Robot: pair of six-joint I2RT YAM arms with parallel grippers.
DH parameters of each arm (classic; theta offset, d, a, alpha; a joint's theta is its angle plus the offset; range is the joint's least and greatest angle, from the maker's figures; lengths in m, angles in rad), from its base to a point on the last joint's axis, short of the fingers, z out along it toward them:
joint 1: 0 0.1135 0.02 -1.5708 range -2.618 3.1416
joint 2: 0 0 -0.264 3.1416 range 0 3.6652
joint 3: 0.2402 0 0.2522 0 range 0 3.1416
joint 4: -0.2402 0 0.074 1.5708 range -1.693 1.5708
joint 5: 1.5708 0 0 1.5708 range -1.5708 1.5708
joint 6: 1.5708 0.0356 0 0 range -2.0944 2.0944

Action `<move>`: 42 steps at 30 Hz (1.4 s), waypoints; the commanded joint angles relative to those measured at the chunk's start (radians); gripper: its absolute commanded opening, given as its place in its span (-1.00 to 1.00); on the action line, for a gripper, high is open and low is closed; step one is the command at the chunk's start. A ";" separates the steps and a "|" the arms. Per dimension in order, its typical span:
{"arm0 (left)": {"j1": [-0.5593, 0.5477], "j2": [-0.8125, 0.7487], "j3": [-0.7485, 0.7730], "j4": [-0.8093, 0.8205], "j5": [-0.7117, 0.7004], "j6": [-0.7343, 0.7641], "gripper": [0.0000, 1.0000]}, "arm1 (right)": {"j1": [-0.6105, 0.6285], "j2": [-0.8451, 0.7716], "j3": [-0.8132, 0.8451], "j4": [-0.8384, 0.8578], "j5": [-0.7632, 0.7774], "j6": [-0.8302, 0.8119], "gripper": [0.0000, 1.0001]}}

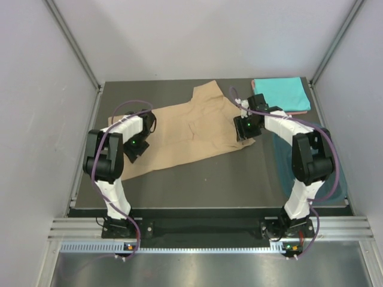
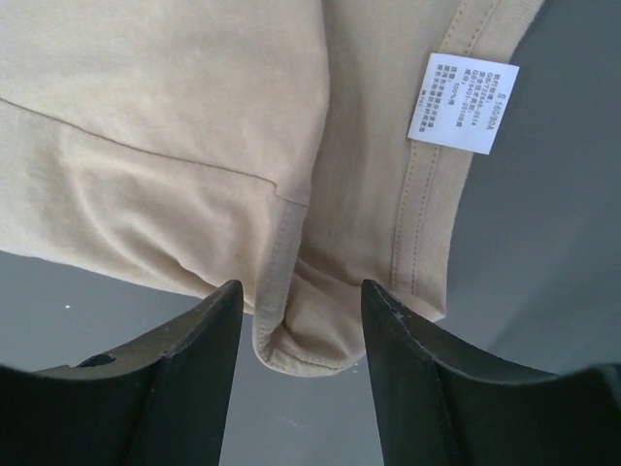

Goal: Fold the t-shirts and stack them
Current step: Fold the tshirt

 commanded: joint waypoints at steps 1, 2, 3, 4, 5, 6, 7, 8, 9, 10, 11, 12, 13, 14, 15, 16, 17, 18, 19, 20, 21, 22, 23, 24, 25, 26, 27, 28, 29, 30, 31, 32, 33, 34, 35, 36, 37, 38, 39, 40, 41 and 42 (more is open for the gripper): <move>0.010 0.055 0.029 0.022 -0.072 -0.032 0.20 | -0.007 0.008 -0.016 0.018 0.034 0.019 0.04; 0.010 0.060 0.035 0.022 -0.077 -0.030 0.20 | -0.005 0.007 -0.019 0.015 0.044 0.031 0.01; 0.010 0.070 0.036 0.023 -0.083 -0.027 0.20 | -0.004 0.004 -0.031 0.015 0.053 0.039 -0.03; 0.012 0.078 0.039 0.023 -0.091 -0.021 0.21 | -0.004 -0.007 -0.039 0.015 0.065 0.047 -0.18; 0.012 0.092 0.044 0.022 -0.112 -0.018 0.21 | -0.004 -0.010 -0.056 0.018 0.068 0.053 -0.30; 0.013 0.099 0.047 0.023 -0.126 -0.014 0.22 | -0.002 -0.016 -0.068 0.018 0.070 0.095 -0.41; 0.018 0.107 0.052 0.014 -0.140 -0.007 0.23 | -0.001 -0.034 -0.080 0.023 0.067 0.114 -0.62; 0.024 0.116 0.062 0.008 -0.158 -0.004 0.24 | 0.007 -0.045 -0.097 0.032 0.065 0.149 -0.72; 0.031 0.132 0.069 0.005 -0.181 0.000 0.24 | 0.013 -0.059 -0.132 0.037 0.068 0.172 -0.83; 0.053 0.138 0.075 0.002 -0.189 0.009 0.25 | 0.022 -0.091 -0.152 0.040 0.068 0.194 -0.95; 0.067 0.145 0.084 0.009 -0.194 0.019 0.25 | 0.041 -0.110 -0.190 0.047 0.062 0.223 -0.98; 0.097 0.150 0.090 0.012 -0.200 0.034 0.25 | 0.050 -0.128 -0.209 0.051 0.065 0.234 -1.00; 0.111 0.153 0.102 0.017 -0.200 0.045 0.25 | 0.051 -0.166 -0.224 0.049 0.080 0.249 -1.00; 0.126 0.161 0.110 0.025 -0.201 0.055 0.25 | 0.053 -0.182 -0.255 0.038 0.087 0.278 -1.00; 0.140 0.165 0.119 0.025 -0.200 0.068 0.25 | 0.053 -0.202 -0.269 0.031 0.097 0.290 -1.00; 0.163 0.170 0.134 0.026 -0.194 0.074 0.24 | 0.052 -0.238 -0.283 0.026 0.113 0.297 -1.00; 0.171 0.182 0.141 0.034 -0.184 0.080 0.23 | 0.050 -0.257 -0.309 0.014 0.125 0.310 -1.00; 0.171 0.187 0.147 0.037 -0.178 0.091 0.23 | 0.048 -0.275 -0.320 0.008 0.137 0.320 -1.00; 0.171 0.196 0.164 0.037 -0.171 0.097 0.22 | 0.048 -0.309 -0.330 0.000 0.148 0.339 -1.00; 0.171 0.208 0.171 0.039 -0.171 0.109 0.22 | 0.048 -0.344 -0.356 0.001 0.121 0.352 -1.00; 0.171 0.211 0.177 0.040 -0.169 0.115 0.22 | 0.050 -0.361 -0.375 0.006 0.120 0.369 -1.00; 0.171 0.211 0.185 0.045 -0.171 0.121 0.22 | 0.050 -0.380 -0.398 0.018 0.082 0.411 -1.00; 0.171 0.204 0.185 0.055 -0.169 0.134 0.22 | 0.053 -0.396 -0.448 0.046 0.065 0.427 -1.00; 0.171 0.199 0.187 0.077 -0.168 0.166 0.22 | 0.053 -0.412 -0.471 0.055 0.059 0.447 -1.00; 0.171 0.193 0.191 0.084 -0.168 0.183 0.22 | 0.053 -0.439 -0.494 0.064 0.076 0.487 -1.00; 0.171 0.181 0.196 0.088 -0.169 0.198 0.22 | 0.053 -0.452 -0.539 0.083 0.085 0.501 -1.00; 0.171 0.175 0.200 0.089 -0.172 0.222 0.22 | 0.055 -0.466 -0.556 0.090 0.097 0.513 -1.00; 0.171 0.167 0.213 0.091 -0.177 0.233 0.21 | 0.055 -0.470 -0.573 0.098 0.119 0.534 -1.00; 0.168 0.155 0.219 0.091 -0.193 0.244 0.21 | 0.053 -0.472 -0.597 0.106 0.122 0.539 -1.00; 0.159 0.152 0.225 0.091 -0.198 0.258 0.21 | 0.053 -0.470 -0.606 0.113 0.120 0.538 -1.00; 0.154 0.149 0.237 0.088 -0.197 0.269 0.20 | 0.055 -0.473 -0.616 0.136 0.113 0.536 -1.00; 0.150 0.149 0.245 0.083 -0.189 0.273 0.20 | 0.053 -0.475 -0.632 0.150 0.108 0.534 -1.00; 0.137 0.149 0.251 0.083 -0.183 0.287 0.20 | 0.053 -0.479 -0.637 0.162 0.104 0.530 -1.00; 0.128 0.150 0.257 0.083 -0.181 0.293 0.19 | 0.053 -0.486 -0.637 0.167 0.105 0.519 -1.00; 0.117 0.150 0.259 0.082 -0.187 0.299 0.19 | 0.055 -0.489 -0.631 0.164 0.110 0.515 -1.00; 0.092 0.152 0.257 0.080 -0.219 0.305 0.19 | 0.055 -0.492 -0.627 0.156 0.116 0.508 -1.00; 0.081 0.156 0.257 0.077 -0.233 0.309 0.20 | 0.053 -0.492 -0.619 0.134 0.139 0.499 -1.00; 0.071 0.168 0.262 0.051 -0.249 0.309 0.20 | 0.053 -0.493 -0.610 0.123 0.151 0.498 -1.00; 0.056 0.176 0.271 0.020 -0.261 0.286 0.20 | 0.053 -0.496 -0.608 0.115 0.157 0.492 -1.00; 0.051 0.184 0.292 -0.012 -0.298 0.266 0.20 | 0.053 -0.502 -0.608 0.110 0.148 0.482 -1.00; 0.044 0.187 0.300 -0.038 -0.315 0.249 0.20 | 0.053 -0.507 -0.608 0.112 0.134 0.472 -1.00; 0.030 0.181 0.302 -0.065 -0.325 0.234 0.21 | 0.053 -0.516 -0.607 0.112 0.124 0.461 -1.00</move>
